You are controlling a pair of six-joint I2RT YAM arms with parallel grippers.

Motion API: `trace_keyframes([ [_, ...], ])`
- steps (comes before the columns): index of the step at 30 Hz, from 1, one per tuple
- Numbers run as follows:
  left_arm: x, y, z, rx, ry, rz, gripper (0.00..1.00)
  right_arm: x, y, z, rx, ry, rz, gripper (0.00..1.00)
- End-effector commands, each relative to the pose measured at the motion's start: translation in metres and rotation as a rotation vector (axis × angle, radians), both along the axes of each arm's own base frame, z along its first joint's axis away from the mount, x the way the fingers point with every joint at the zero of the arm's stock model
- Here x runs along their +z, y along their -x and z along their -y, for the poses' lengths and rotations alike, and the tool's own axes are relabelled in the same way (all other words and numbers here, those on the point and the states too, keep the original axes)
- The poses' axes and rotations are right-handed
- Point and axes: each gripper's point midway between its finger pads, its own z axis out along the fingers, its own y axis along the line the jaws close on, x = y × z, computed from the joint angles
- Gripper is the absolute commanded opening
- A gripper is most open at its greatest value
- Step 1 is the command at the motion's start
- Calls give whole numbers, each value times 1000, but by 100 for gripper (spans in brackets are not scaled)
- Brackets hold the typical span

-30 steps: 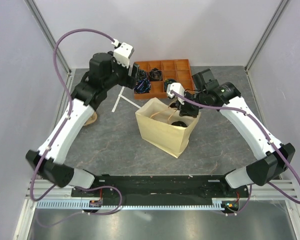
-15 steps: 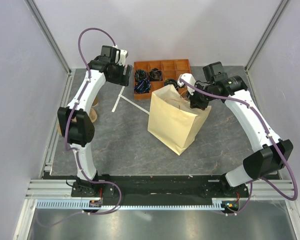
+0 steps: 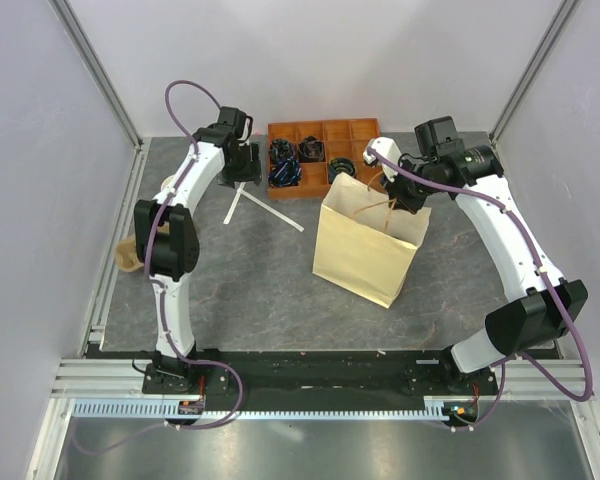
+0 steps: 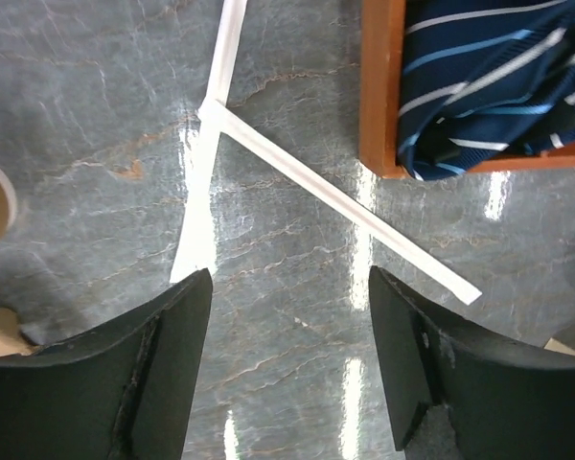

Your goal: Pack the takeout coffee

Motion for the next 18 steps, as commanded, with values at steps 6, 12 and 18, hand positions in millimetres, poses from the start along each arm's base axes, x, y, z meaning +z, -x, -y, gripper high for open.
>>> trace_keyframes([
  [6, -30, -16, 4, 169, 41, -27, 68, 8, 6, 4, -40, -8, -8, 0],
  [12, -47, -23, 4, 196, 31, -38, 68, 11, 8, 5, -45, -5, -7, 2],
  [18, -69, -28, 8, 220, 45, -57, 70, 13, 7, 5, -50, -4, -12, 8],
])
